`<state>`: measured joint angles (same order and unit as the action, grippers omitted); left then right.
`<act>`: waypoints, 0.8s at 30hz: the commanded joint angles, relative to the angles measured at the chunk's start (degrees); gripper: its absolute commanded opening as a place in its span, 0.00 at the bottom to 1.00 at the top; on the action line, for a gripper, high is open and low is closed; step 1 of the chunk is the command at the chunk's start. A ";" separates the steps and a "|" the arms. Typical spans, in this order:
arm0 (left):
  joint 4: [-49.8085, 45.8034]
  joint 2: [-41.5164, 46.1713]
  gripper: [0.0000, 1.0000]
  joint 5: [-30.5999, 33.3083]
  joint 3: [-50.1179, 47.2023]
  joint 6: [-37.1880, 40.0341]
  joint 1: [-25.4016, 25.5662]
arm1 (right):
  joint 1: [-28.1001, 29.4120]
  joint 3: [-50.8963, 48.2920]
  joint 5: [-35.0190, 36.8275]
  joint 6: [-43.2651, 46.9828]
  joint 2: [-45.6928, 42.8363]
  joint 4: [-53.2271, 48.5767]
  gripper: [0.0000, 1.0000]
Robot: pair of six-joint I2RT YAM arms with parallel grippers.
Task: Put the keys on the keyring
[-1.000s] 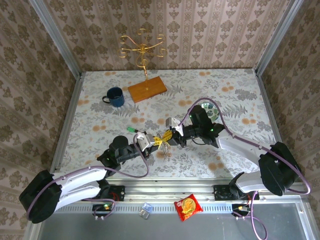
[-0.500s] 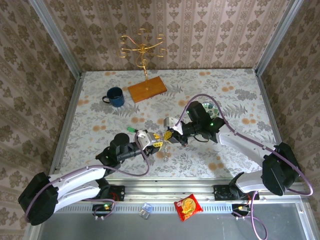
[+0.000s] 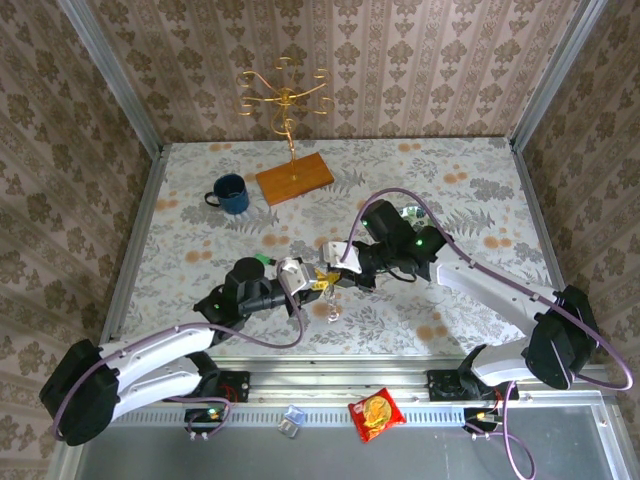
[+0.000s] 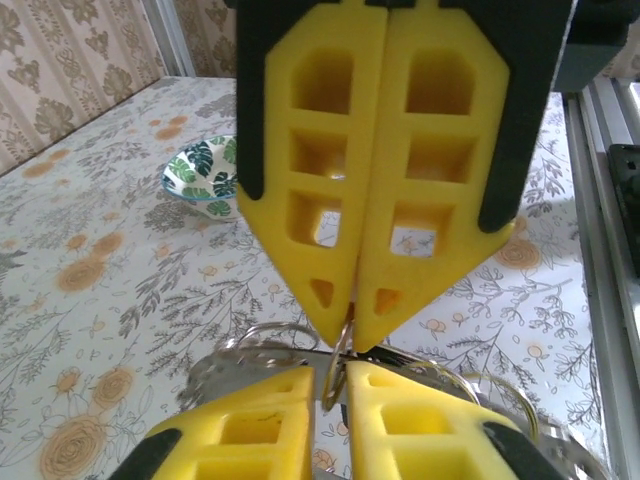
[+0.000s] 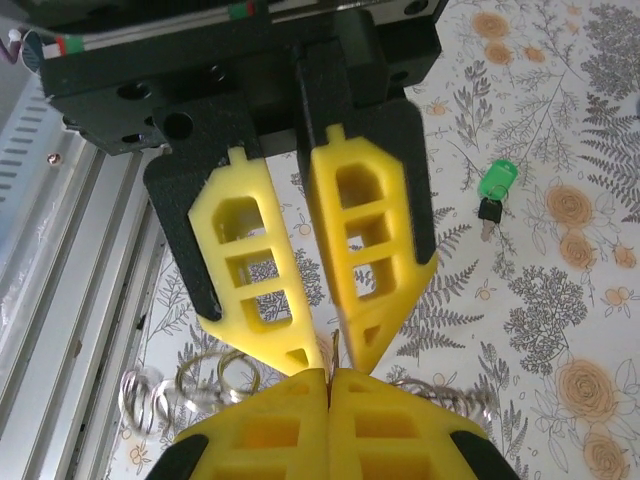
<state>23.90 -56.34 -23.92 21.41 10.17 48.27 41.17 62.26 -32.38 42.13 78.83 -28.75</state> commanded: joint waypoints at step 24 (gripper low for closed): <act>10.79 -0.04 0.00 -3.62 -2.34 -2.34 -1.03 | -5.14 -12.43 -6.31 -14.95 -6.90 14.87 0.32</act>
<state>30.04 -56.53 -25.63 19.46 9.43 47.53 35.62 50.63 -38.33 28.45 71.61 -16.19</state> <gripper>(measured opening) 0.049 0.321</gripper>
